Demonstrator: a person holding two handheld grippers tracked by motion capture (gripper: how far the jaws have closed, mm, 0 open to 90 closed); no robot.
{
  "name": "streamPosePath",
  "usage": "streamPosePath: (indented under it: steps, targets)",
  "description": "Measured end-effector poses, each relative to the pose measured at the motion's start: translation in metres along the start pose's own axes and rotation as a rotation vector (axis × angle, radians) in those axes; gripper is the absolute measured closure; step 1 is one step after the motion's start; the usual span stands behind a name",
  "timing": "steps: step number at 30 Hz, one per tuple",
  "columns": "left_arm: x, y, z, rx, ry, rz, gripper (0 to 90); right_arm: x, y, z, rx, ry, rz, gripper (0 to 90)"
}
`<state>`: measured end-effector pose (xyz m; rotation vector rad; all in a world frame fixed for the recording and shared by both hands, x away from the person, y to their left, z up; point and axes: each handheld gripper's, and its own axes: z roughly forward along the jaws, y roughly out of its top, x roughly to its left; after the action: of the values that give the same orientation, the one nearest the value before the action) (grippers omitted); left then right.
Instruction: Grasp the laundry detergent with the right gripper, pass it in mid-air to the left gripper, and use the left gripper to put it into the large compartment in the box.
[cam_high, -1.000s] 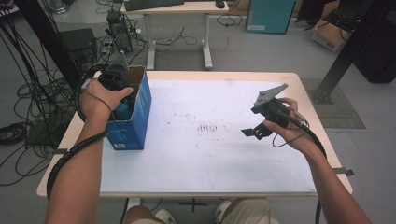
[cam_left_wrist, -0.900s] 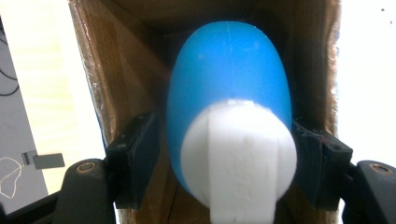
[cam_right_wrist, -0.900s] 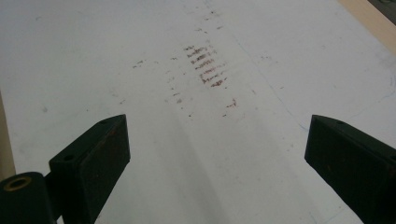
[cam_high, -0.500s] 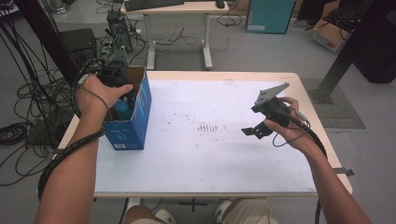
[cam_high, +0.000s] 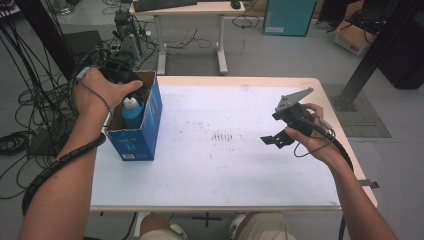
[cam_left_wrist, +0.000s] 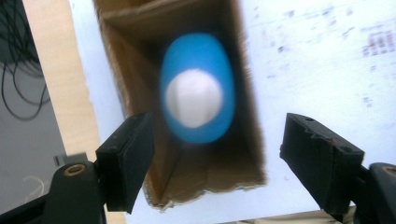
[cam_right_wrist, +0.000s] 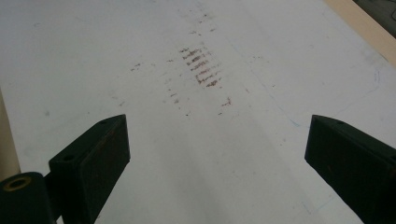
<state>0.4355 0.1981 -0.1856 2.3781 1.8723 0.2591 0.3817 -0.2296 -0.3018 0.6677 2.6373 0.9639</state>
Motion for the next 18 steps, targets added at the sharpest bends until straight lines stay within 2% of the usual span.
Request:
streamPosePath:
  steps: [5,8,9,14,18]
  targets:
    - [-0.021,0.006,-0.013,-0.05,-0.026,0.05,21.6,0.002,0.003,-0.003,0.022,-0.009,-0.003,6.7]
    - [-0.036,0.011,-0.015,-0.077,-0.053,0.077,18.8,0.002,0.005,-0.005,0.042,-0.011,0.014,6.8]
    - [-0.043,0.013,-0.015,-0.078,-0.066,0.098,18.4,0.002,0.005,-0.004,0.044,-0.012,0.008,6.8]
    - [-0.069,0.02,-0.003,-0.088,-0.087,0.141,13.6,-0.001,0.004,-0.005,0.054,-0.015,0.004,6.8]
    - [-0.086,0.024,0.011,-0.077,-0.131,0.174,11.6,-0.005,0.003,-0.005,0.069,-0.012,0.005,6.8]
